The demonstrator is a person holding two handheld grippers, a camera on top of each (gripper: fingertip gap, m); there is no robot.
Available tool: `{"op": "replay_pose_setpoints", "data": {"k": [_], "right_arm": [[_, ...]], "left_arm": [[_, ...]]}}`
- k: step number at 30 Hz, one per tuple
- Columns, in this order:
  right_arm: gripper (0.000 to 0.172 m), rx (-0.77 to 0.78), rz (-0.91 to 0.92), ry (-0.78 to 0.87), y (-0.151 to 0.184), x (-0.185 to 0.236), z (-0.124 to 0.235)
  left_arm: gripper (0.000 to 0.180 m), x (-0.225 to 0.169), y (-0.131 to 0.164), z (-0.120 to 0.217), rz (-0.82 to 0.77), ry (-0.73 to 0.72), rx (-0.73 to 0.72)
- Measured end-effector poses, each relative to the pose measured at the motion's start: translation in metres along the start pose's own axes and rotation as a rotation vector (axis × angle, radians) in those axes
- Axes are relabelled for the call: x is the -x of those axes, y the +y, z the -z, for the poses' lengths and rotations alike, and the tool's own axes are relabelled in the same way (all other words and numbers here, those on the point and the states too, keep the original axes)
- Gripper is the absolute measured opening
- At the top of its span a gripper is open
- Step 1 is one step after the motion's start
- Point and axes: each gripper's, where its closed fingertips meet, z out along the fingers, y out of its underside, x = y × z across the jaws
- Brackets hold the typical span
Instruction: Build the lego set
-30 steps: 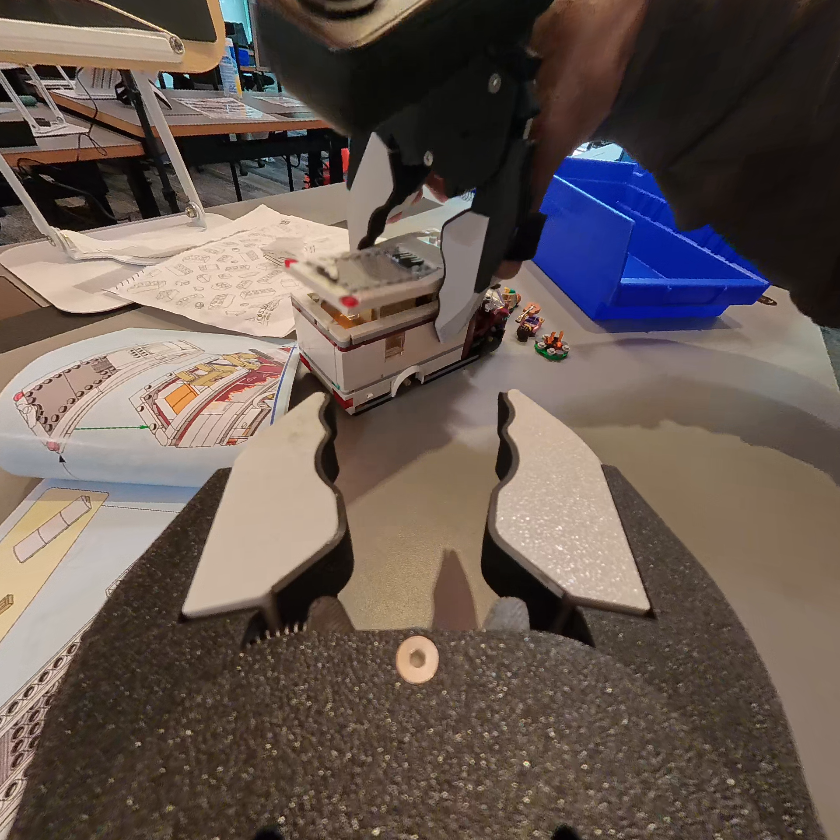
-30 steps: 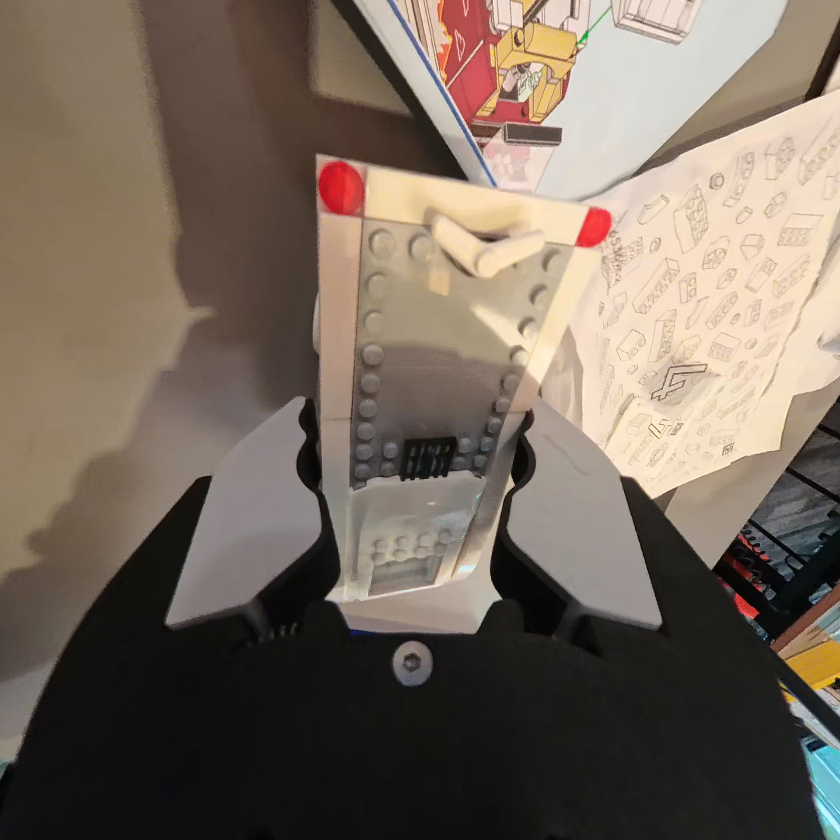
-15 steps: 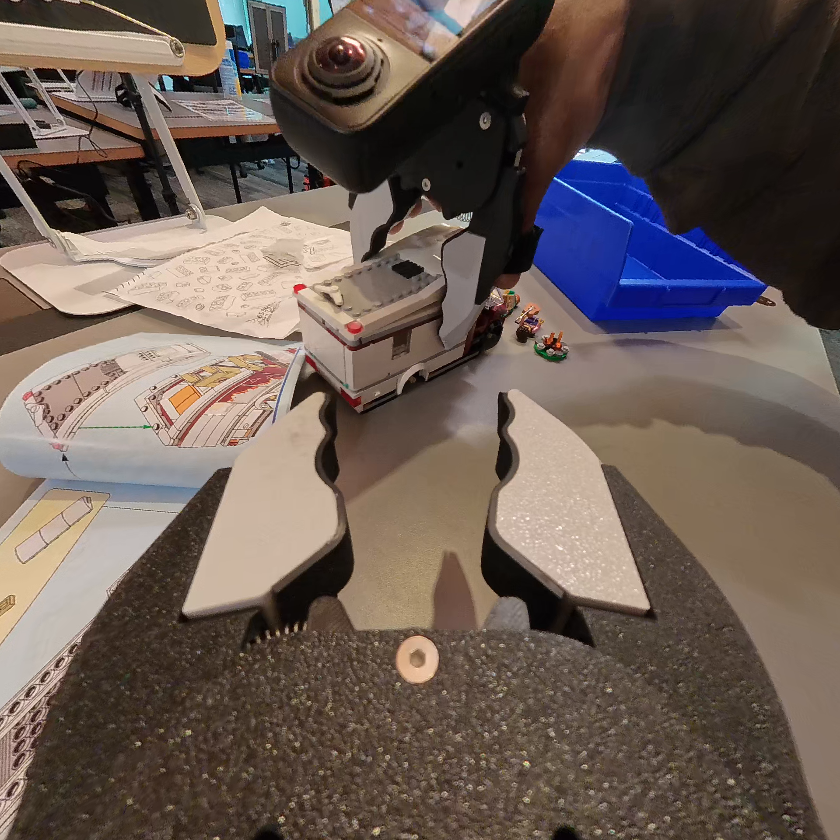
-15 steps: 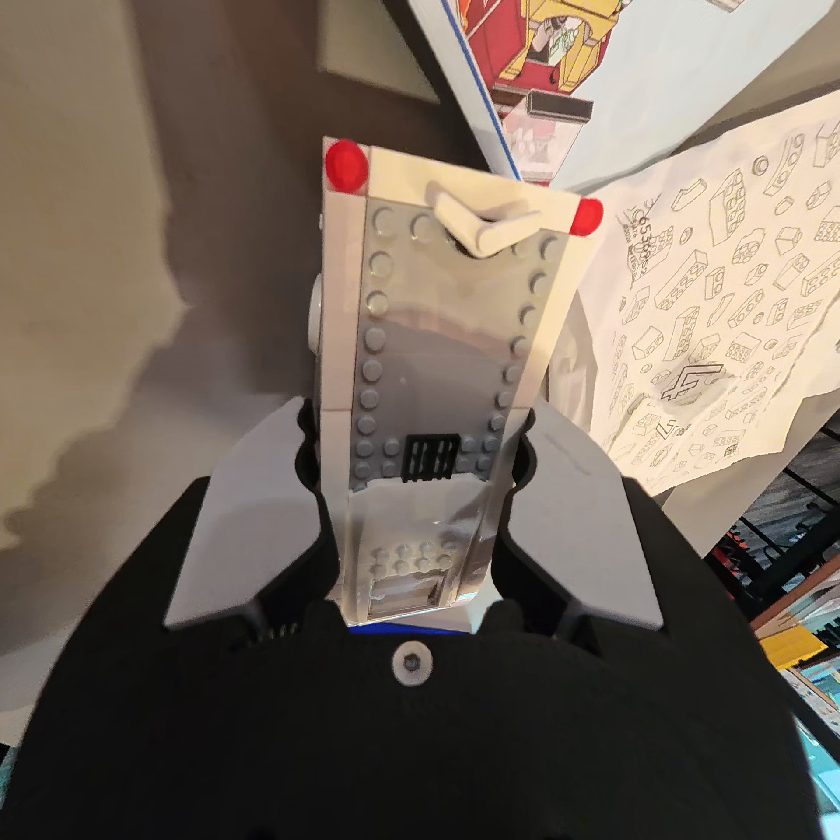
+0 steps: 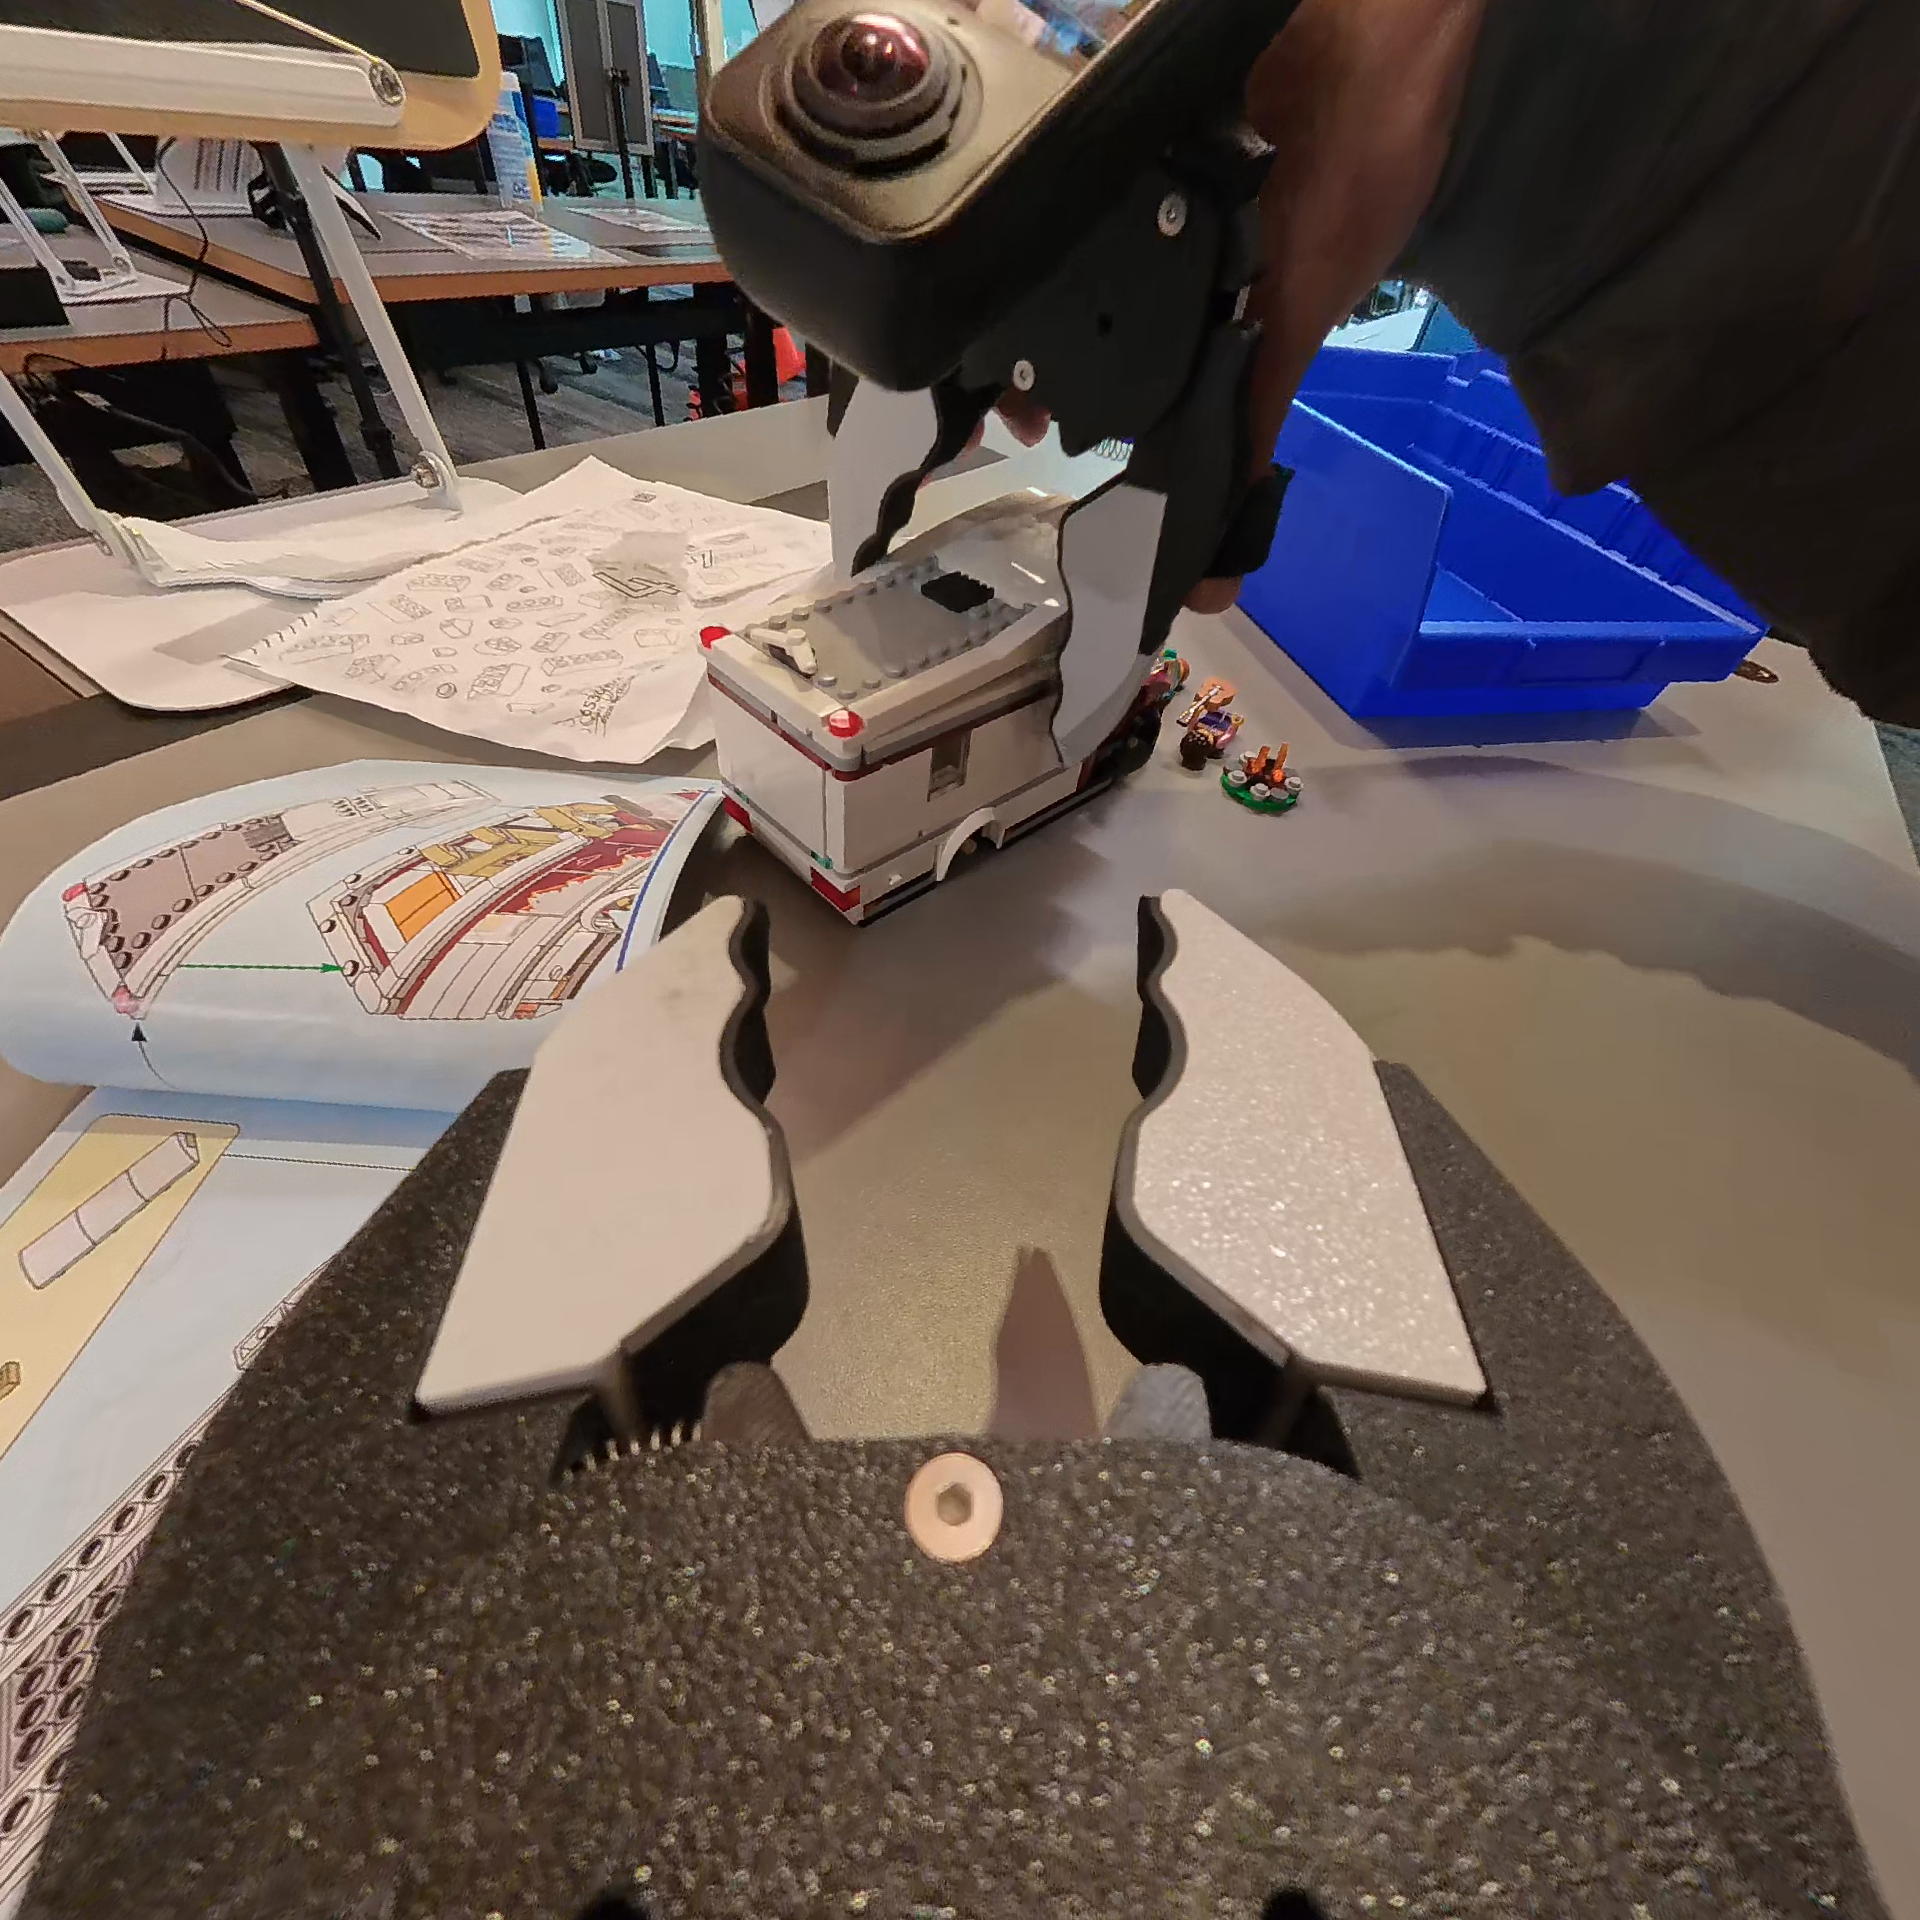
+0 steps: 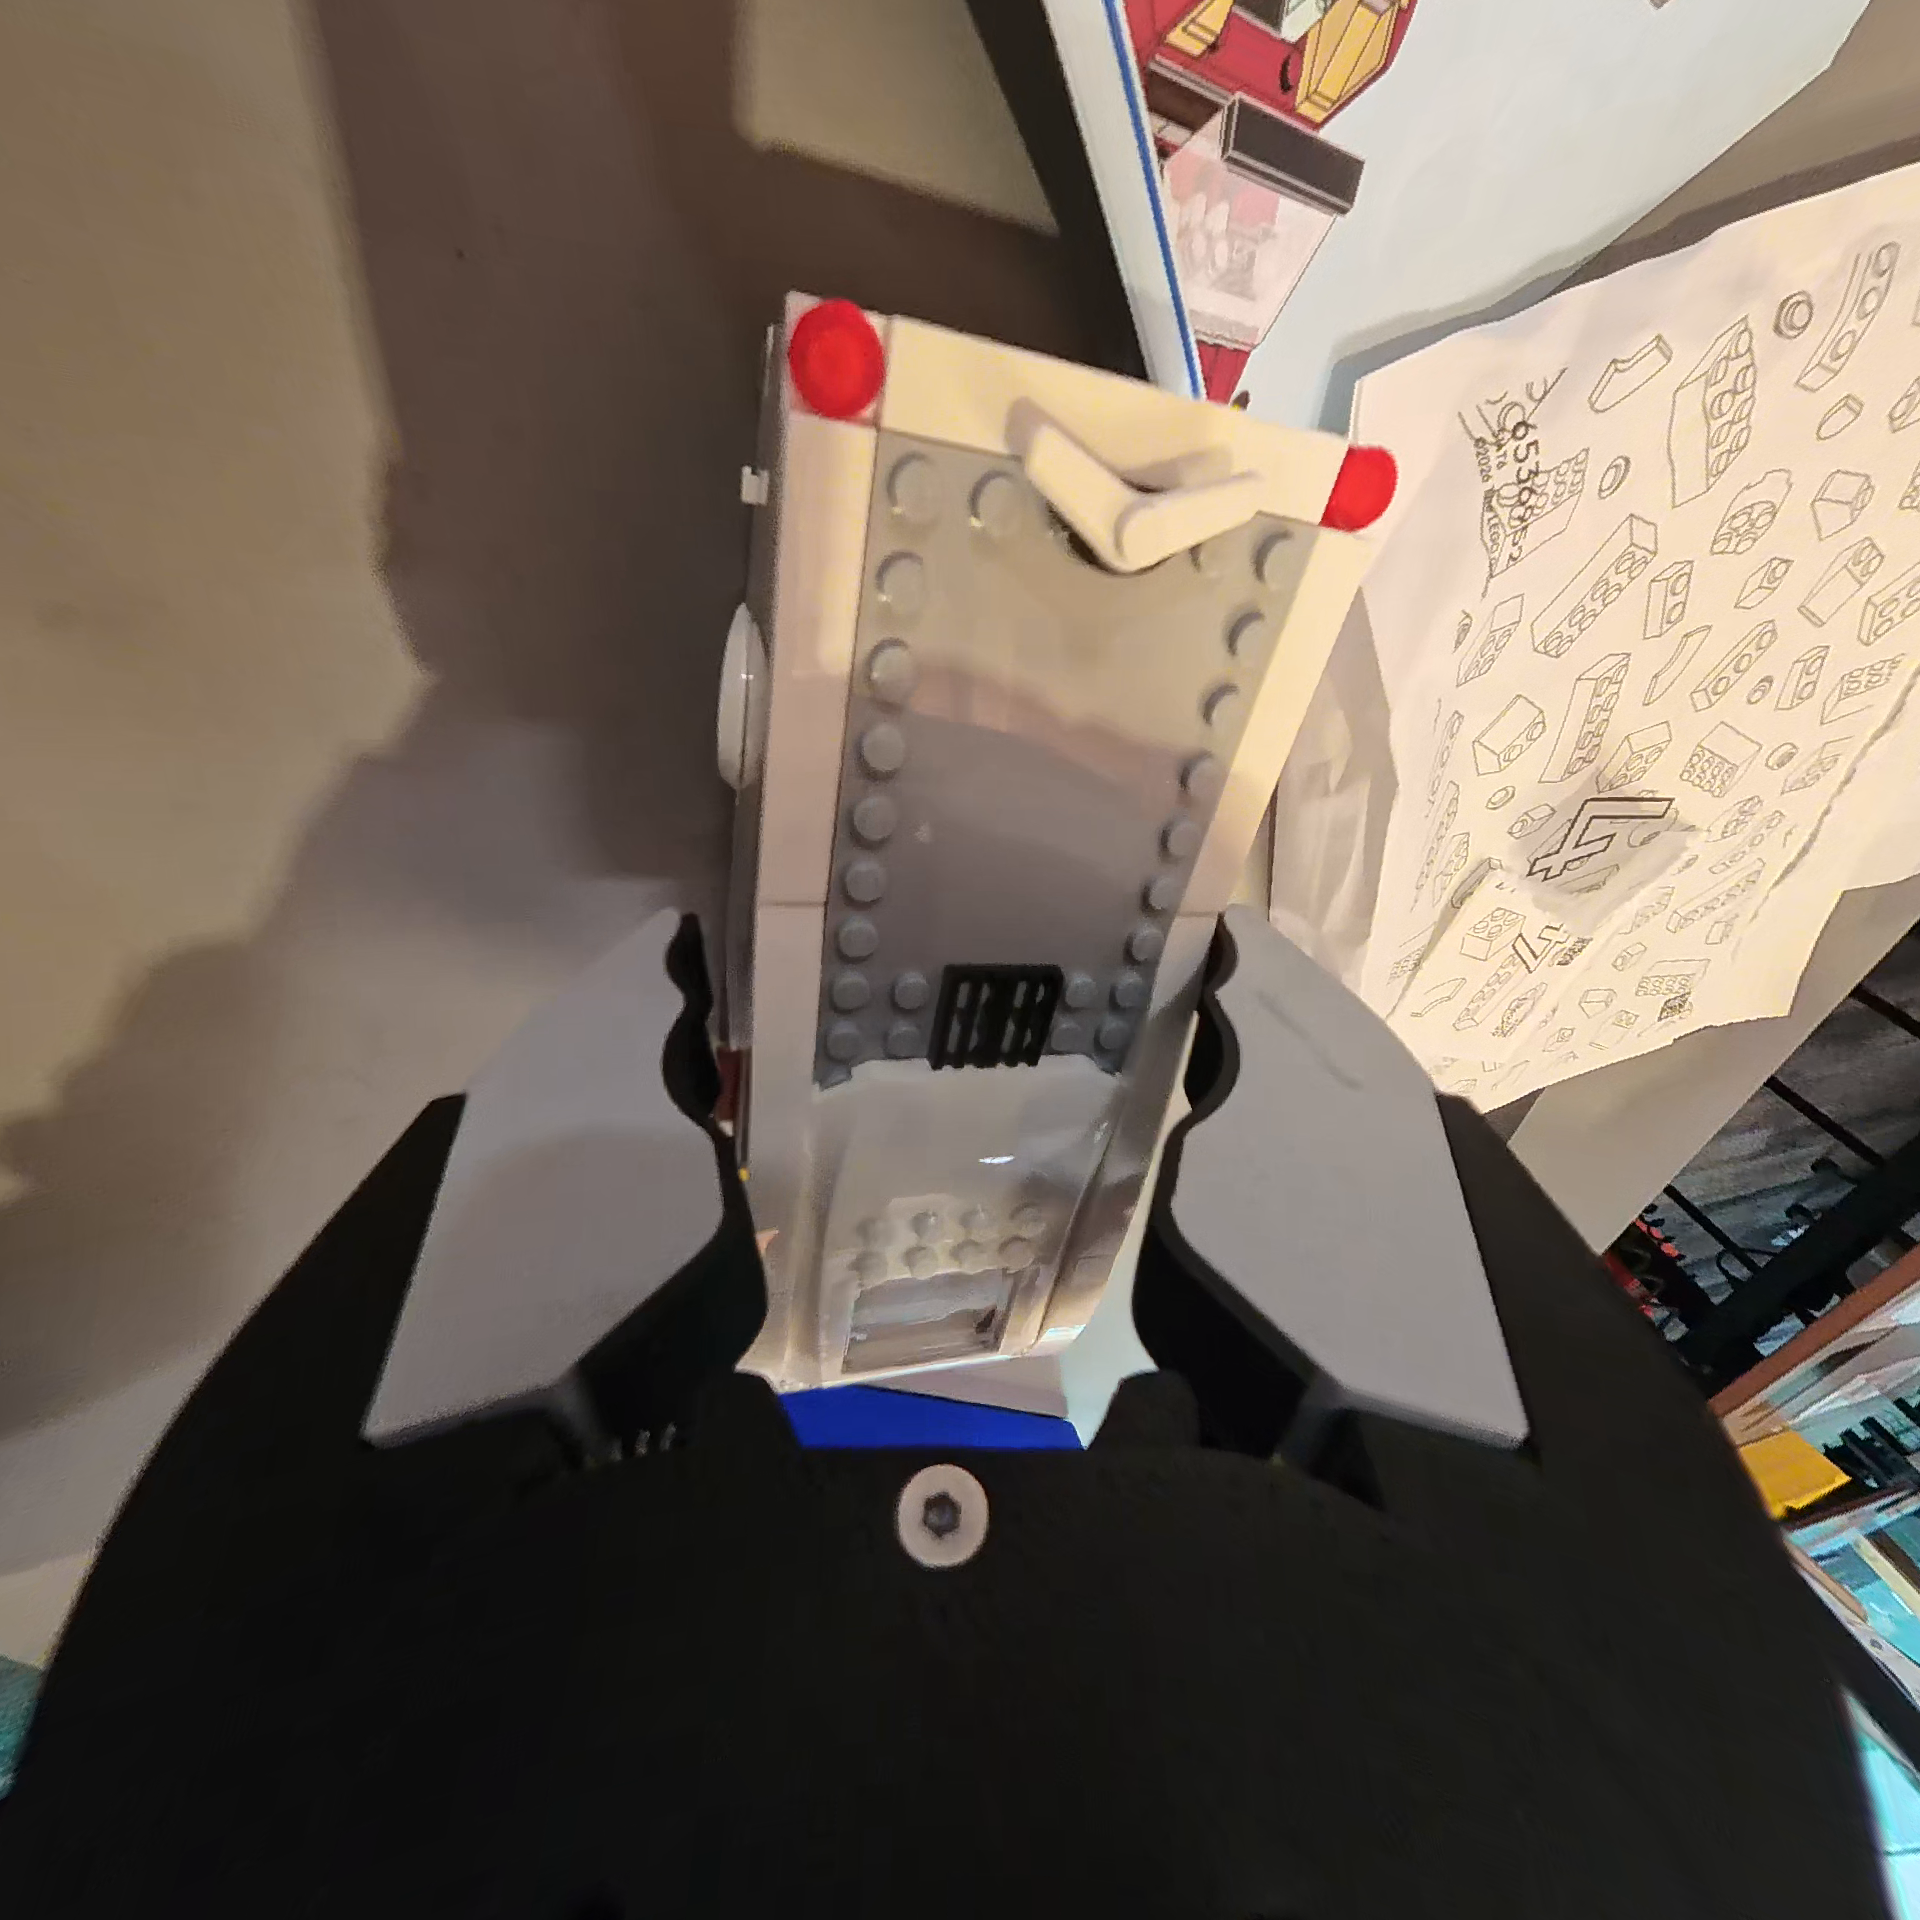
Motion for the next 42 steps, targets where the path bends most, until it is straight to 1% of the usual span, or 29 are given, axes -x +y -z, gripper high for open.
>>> {"op": "replay_pose_setpoints", "data": {"k": [4, 8, 11, 15, 21, 29, 37, 40, 42], "right_arm": [[0.093, 0.007, 0.013, 0.012, 0.003, -0.001, 0.002], [0.094, -0.042, 0.009, 0.014, -0.008, -0.002, 0.004], [0.094, -0.03, 0.015, 0.007, -0.012, -0.002, -0.002], [0.087, -0.028, 0.018, 0.001, -0.014, -0.003, -0.008], [0.086, -0.006, 0.035, 0.0, -0.008, -0.002, -0.007], [0.084, -0.048, 0.065, 0.046, -0.003, -0.003, 0.002], [0.084, -0.059, 0.048, 0.048, -0.011, -0.01, -0.002], [0.083, -0.044, 0.053, 0.056, -0.009, -0.012, 0.0], [0.085, -0.044, 0.064, 0.056, -0.009, -0.012, 0.004]], "left_arm": [[0.069, 0.0, -0.001, 0.0, 0.0, 0.002, -0.002], [0.069, -0.001, 0.0, 0.0, -0.002, 0.004, -0.001], [0.069, -0.001, 0.0, 0.0, -0.003, 0.003, 0.001], [0.069, 0.0, -0.001, 0.001, -0.001, 0.002, -0.004], [0.069, -0.001, 0.0, 0.0, -0.004, 0.008, -0.001], [0.069, -0.004, 0.002, -0.002, -0.009, 0.02, 0.012], [0.069, -0.005, 0.004, -0.003, -0.008, 0.022, 0.018], [0.069, -0.005, 0.004, -0.003, -0.008, 0.024, 0.018], [0.069, -0.006, 0.004, -0.003, -0.009, 0.027, 0.019]]}}
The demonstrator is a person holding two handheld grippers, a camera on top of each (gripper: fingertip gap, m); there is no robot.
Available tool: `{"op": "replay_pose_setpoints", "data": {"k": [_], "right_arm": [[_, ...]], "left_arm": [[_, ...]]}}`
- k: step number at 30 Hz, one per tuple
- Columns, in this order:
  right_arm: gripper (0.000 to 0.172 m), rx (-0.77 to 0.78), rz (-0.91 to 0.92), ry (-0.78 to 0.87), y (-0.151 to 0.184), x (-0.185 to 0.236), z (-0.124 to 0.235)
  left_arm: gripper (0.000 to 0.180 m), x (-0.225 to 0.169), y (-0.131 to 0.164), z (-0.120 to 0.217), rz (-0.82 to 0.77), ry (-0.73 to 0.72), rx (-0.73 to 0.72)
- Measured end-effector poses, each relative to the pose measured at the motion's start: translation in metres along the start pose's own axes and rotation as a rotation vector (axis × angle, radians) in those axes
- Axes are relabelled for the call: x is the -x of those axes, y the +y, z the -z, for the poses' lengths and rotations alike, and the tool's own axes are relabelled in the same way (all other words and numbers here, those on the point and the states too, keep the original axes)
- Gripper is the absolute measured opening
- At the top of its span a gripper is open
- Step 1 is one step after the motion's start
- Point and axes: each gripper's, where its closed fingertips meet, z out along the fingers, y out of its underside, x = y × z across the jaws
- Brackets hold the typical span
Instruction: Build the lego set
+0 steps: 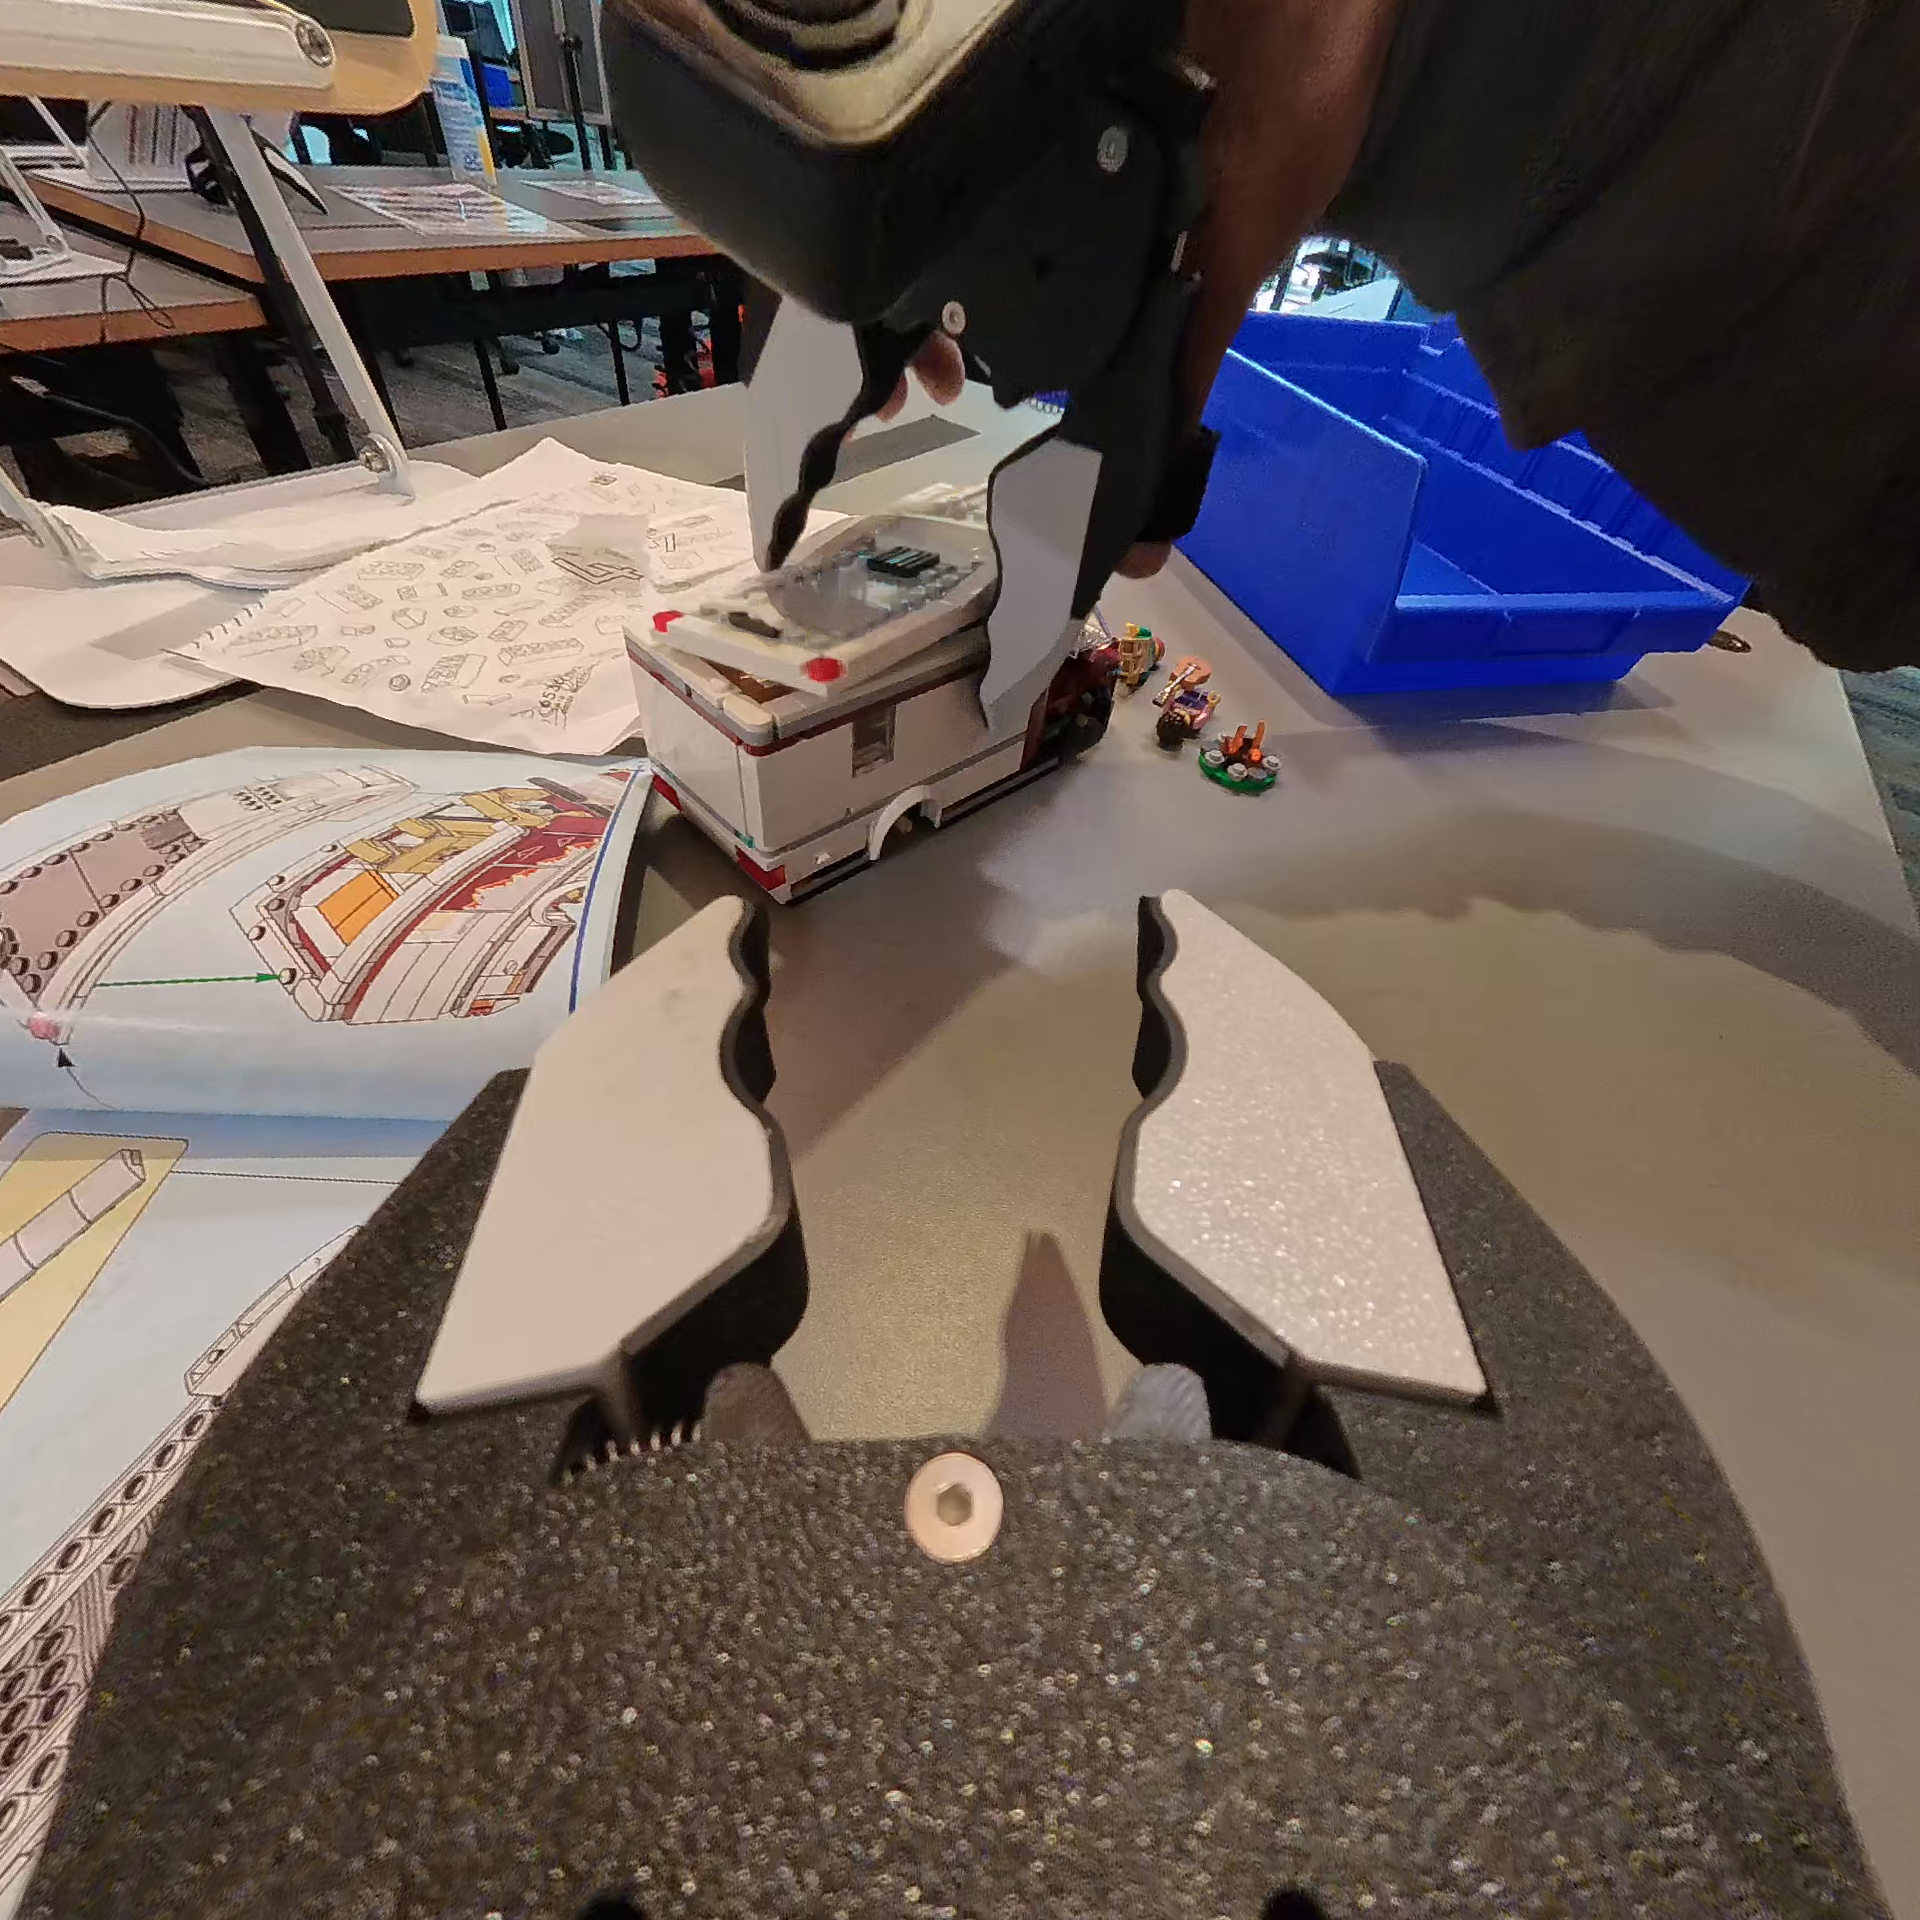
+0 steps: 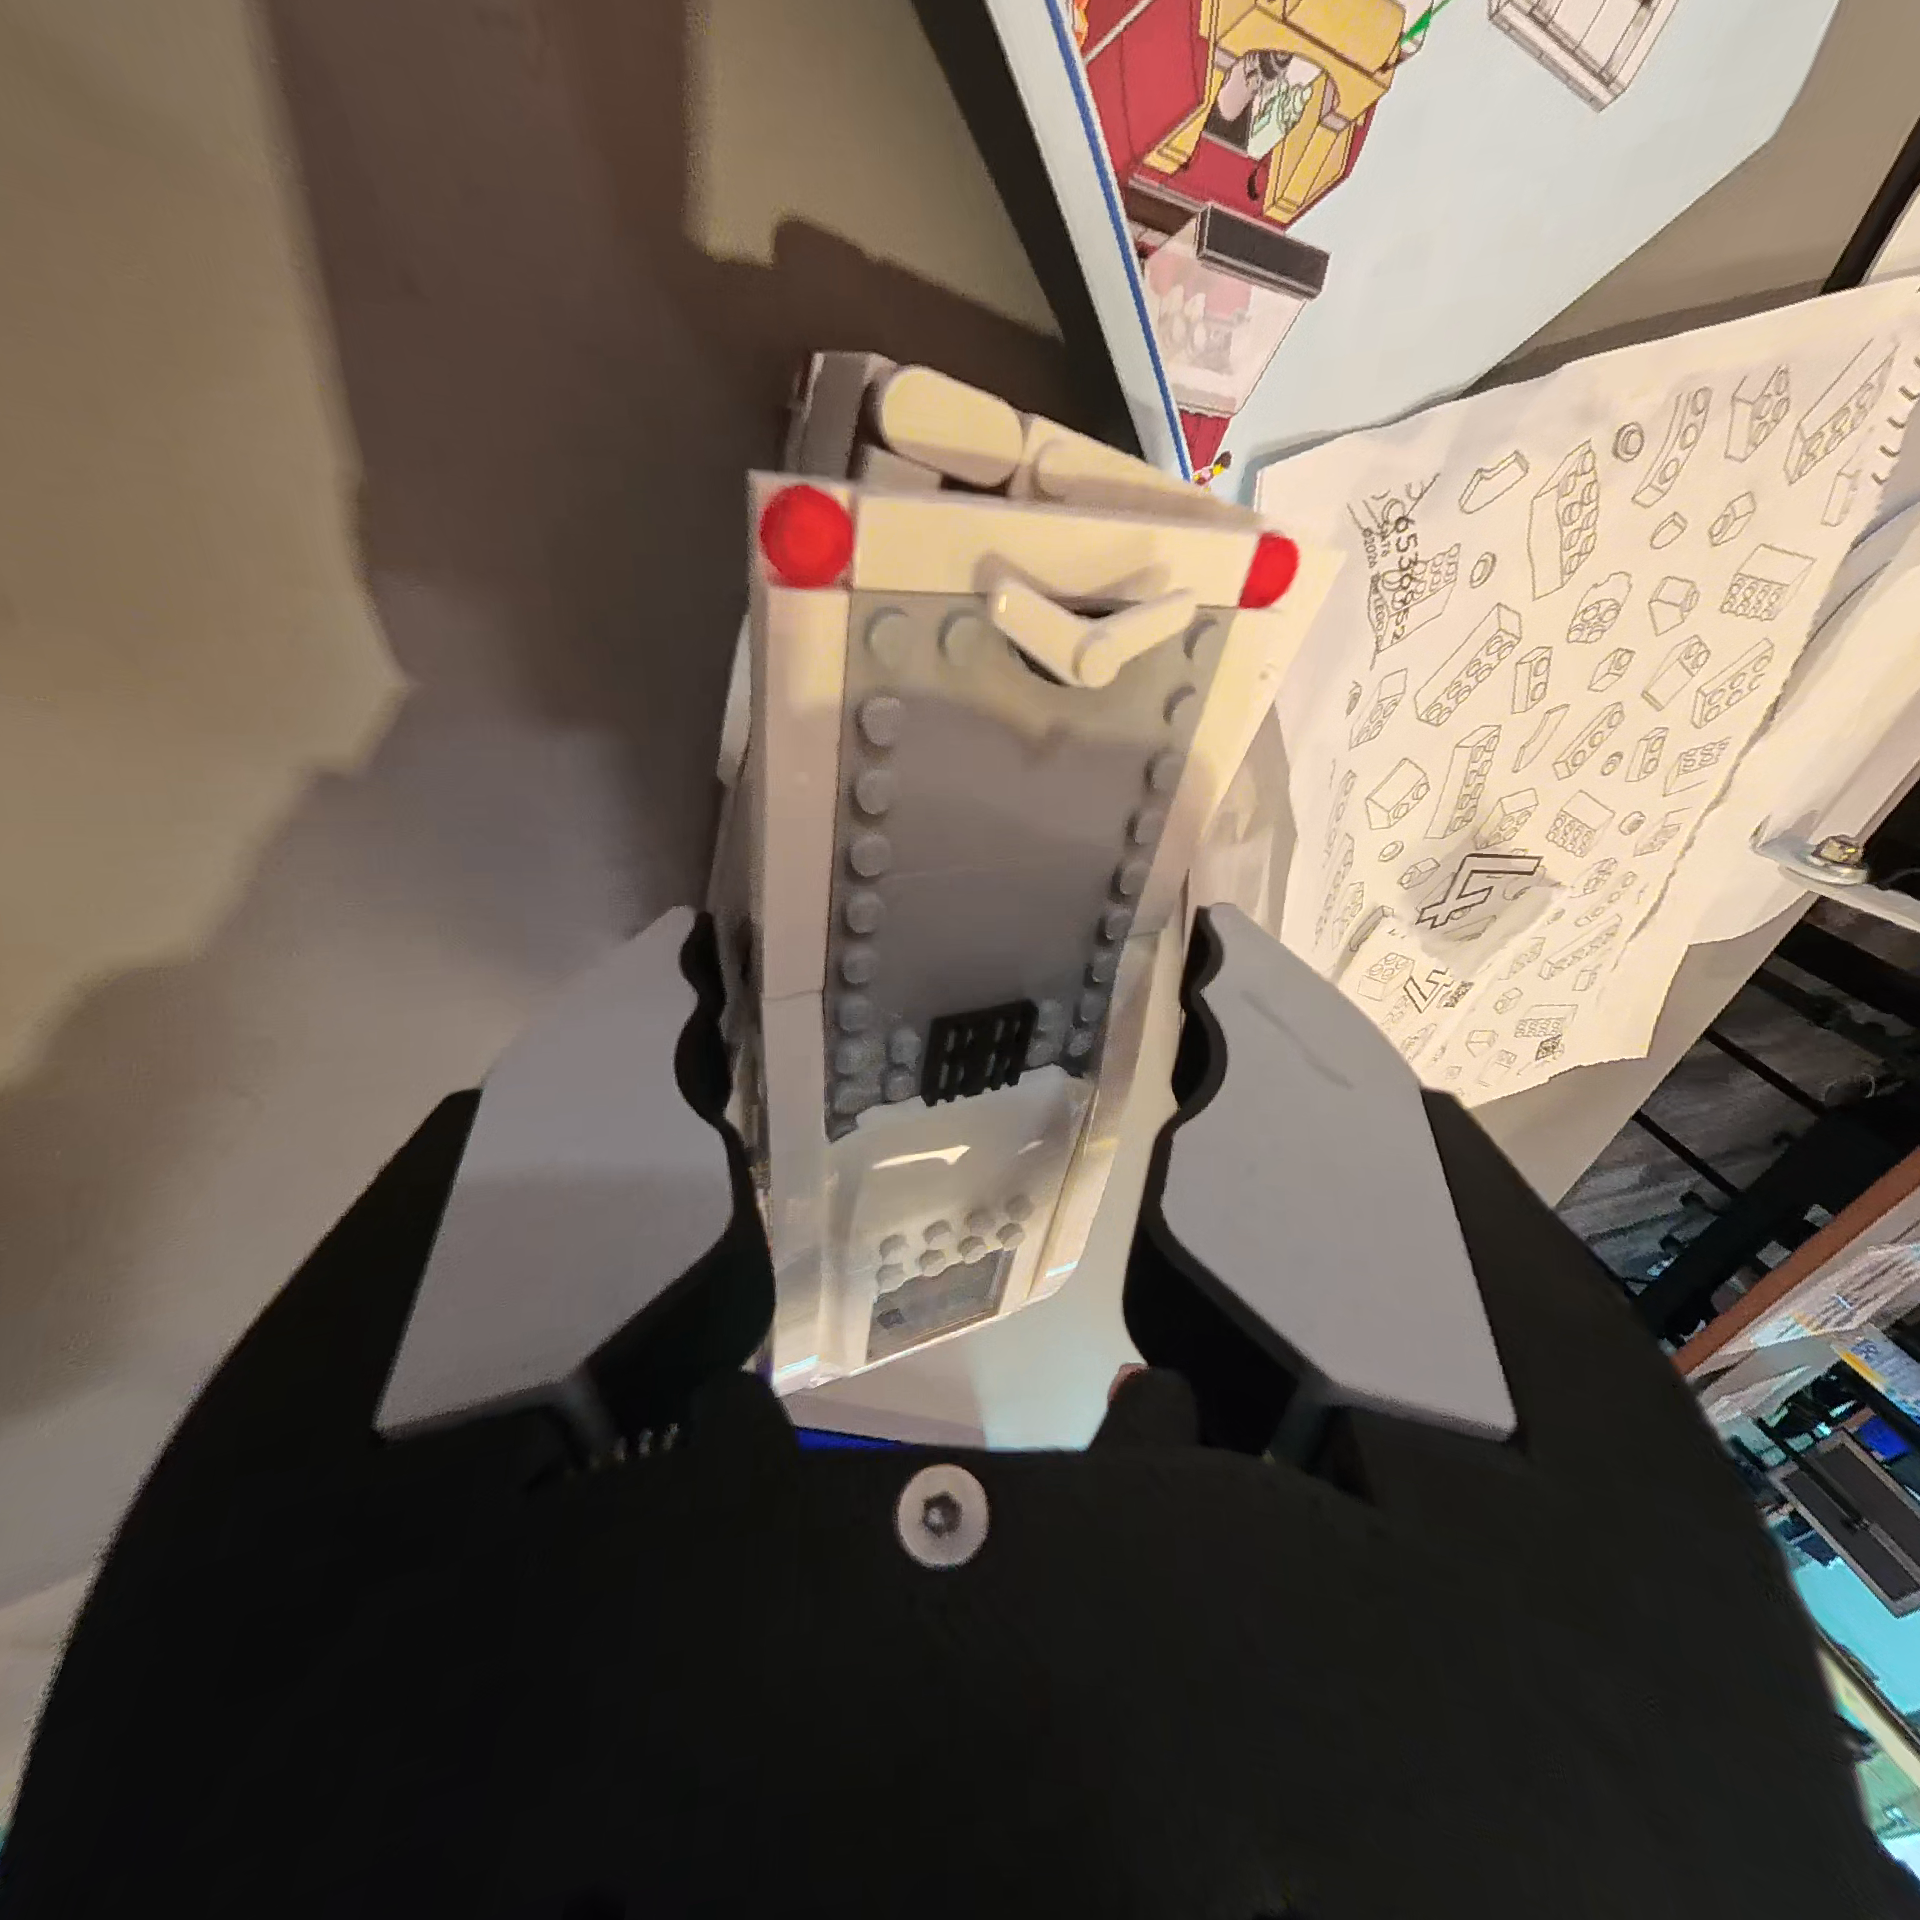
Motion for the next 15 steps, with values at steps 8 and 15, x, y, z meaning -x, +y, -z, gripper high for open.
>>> {"op": "replay_pose_setpoints", "data": {"k": [8, 15], "right_arm": [[0.094, 0.024, 0.007, -0.038, -0.004, 0.0, -0.009], [0.087, 0.056, 0.012, -0.056, 0.002, 0.003, -0.014]], "left_arm": [[0.069, -0.002, 0.0, -0.001, -0.001, 0.009, 0.004], [0.069, -0.001, 0.0, 0.0, 0.006, 0.006, 0.0]]}}
